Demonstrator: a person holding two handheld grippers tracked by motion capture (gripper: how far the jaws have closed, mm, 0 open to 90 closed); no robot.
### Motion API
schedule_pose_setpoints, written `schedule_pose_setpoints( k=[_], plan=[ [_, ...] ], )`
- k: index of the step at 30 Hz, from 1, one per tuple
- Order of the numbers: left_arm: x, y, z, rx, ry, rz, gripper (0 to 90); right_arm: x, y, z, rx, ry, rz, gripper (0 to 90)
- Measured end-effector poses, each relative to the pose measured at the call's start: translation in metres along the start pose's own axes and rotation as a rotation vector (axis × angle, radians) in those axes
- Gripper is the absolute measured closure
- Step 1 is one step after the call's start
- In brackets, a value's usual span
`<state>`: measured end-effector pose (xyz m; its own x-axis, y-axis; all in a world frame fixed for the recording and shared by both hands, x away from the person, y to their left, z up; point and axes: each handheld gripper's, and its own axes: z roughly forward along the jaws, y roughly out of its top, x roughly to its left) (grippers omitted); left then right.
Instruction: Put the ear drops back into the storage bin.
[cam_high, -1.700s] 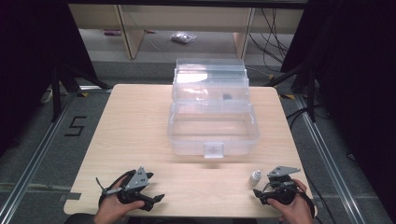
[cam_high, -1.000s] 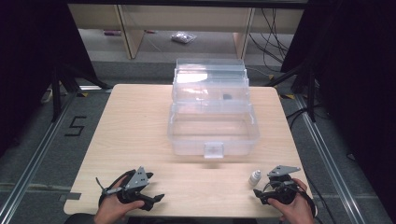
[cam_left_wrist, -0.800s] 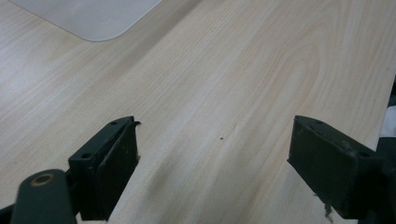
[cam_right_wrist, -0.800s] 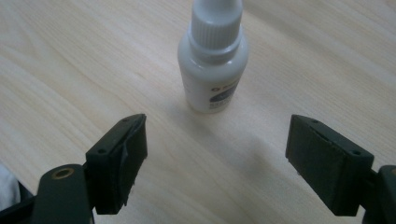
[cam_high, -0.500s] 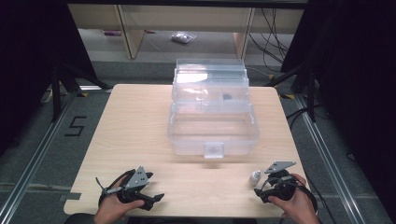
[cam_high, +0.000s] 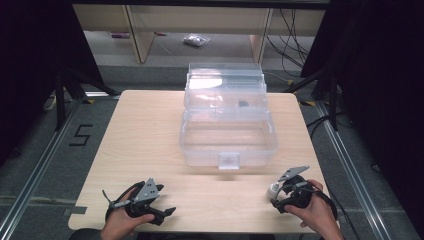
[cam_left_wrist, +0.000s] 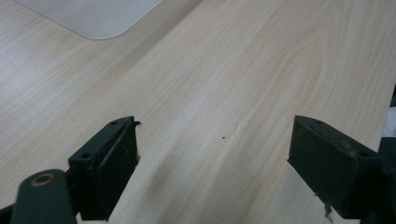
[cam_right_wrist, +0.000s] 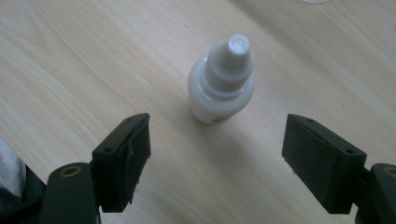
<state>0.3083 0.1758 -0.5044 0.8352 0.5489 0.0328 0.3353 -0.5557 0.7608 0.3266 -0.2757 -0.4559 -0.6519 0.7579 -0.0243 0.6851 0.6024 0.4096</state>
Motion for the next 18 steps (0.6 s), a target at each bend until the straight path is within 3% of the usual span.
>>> schedule_pose_setpoints(
  k=[10, 18],
  plan=[
    [0.0, 0.0, 0.0, -0.002, 0.001, 0.003, 15.2, -0.002, 0.018, 0.003, 0.067, 0.003, -0.072, 26.9],
    [0.001, 0.0, -0.001, 0.006, 0.002, 0.016, 15.2, -0.002, 0.031, 0.011, 0.117, 0.002, -0.135, 35.6]
  ],
)
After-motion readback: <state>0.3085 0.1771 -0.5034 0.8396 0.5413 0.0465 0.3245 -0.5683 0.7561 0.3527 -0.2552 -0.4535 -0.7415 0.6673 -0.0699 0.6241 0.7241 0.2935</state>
